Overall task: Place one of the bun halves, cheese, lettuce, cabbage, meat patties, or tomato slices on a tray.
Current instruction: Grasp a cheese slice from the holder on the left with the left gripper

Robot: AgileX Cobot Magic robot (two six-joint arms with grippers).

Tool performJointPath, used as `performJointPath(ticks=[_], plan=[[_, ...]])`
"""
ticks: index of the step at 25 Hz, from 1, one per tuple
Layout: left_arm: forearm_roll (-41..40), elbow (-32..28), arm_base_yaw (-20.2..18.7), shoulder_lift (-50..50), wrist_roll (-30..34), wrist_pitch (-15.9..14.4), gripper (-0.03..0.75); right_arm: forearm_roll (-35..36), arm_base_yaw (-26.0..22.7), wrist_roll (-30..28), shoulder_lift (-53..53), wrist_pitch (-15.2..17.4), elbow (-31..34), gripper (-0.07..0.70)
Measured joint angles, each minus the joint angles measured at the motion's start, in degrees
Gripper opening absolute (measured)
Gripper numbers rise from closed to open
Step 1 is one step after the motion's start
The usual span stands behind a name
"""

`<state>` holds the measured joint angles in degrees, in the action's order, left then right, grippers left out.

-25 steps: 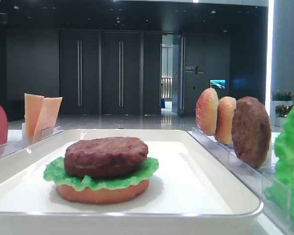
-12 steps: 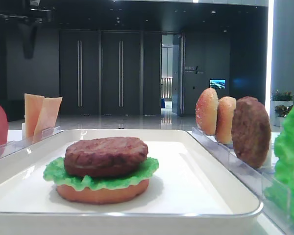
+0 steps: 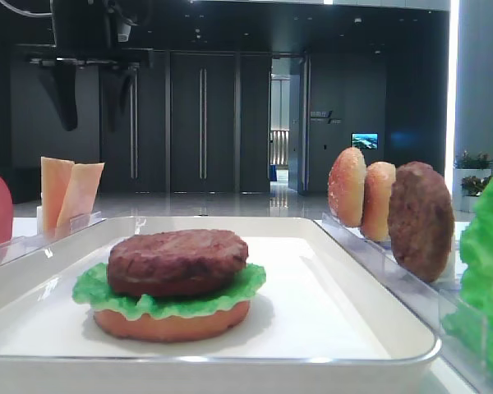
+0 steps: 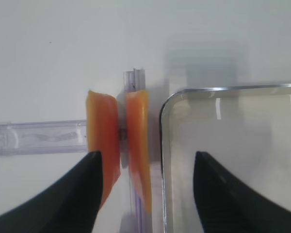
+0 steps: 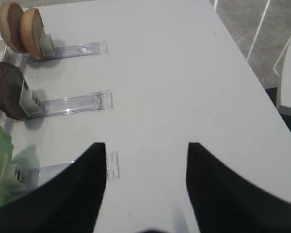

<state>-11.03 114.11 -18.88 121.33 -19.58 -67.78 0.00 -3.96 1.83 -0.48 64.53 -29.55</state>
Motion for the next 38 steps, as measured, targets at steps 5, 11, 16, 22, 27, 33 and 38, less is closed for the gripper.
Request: performJointPath(ticks=[5,11,16,22,27,33,38], plan=[[1.21,0.0,-0.38,2.17,-0.3,0.12,0.454,0.0,0.0,0.0,0.0,0.0,0.0,0.361],[1.53,0.0,-0.38,3.17,-0.41,0.23,0.454,0.0,0.0,0.0,0.0,0.0,0.0,0.361],[1.53,0.0,-0.38,4.17,-0.41,1.22,0.454,0.0,0.0,0.0,0.0,0.0,0.0,0.361],[1.53,0.02,-0.38,5.27,-0.41,1.95,0.454,0.0,0.0,0.0,0.0,0.0,0.0,0.361],[1.53,0.02,-0.38,6.31,-0.41,2.11,0.454,0.0,0.0,0.0,0.0,0.0,0.0,0.361],[1.53,0.02,-0.38,7.0,-0.41,2.17,0.454,0.0,0.0,0.0,0.0,0.0,0.0,0.361],[1.19,0.02,-0.38,7.39,-0.01,2.05,0.454,0.0,0.0,0.0,0.0,0.0,0.0,0.361]])
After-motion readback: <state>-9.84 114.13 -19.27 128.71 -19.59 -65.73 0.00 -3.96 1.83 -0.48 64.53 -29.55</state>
